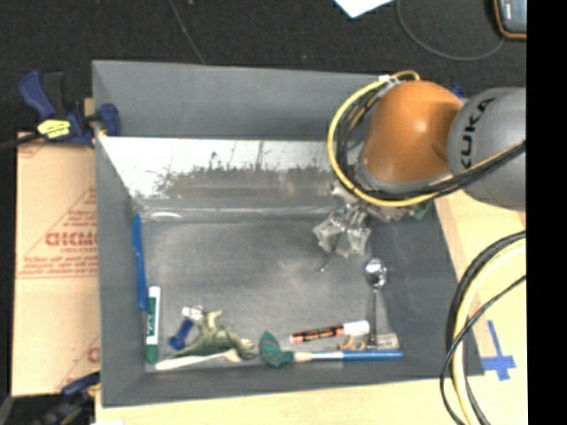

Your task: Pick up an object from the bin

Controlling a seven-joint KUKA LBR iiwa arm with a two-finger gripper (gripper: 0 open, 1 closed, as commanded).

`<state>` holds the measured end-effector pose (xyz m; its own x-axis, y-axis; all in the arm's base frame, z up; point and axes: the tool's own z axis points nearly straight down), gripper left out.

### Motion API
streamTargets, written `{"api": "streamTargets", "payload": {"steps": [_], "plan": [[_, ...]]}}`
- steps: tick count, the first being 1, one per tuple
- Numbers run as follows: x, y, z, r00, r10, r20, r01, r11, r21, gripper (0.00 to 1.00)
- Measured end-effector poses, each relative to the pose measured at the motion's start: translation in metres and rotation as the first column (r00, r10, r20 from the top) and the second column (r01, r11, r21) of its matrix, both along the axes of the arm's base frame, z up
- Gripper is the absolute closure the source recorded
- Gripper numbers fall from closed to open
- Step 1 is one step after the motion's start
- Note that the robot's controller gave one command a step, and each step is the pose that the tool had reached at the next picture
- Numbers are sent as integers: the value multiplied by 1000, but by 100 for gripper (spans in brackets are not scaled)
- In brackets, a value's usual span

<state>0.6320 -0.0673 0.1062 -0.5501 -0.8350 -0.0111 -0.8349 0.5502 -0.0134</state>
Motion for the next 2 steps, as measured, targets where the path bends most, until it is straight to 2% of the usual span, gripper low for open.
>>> {"api": "streamTargets", "payload": {"steps": [1, 2], "plan": [[0, 0, 3, 1000, -1, 2, 1, 1000, 0, 100], [-3, 0, 18, 1000, -2, -10, 2, 1000, 2, 100]]}}
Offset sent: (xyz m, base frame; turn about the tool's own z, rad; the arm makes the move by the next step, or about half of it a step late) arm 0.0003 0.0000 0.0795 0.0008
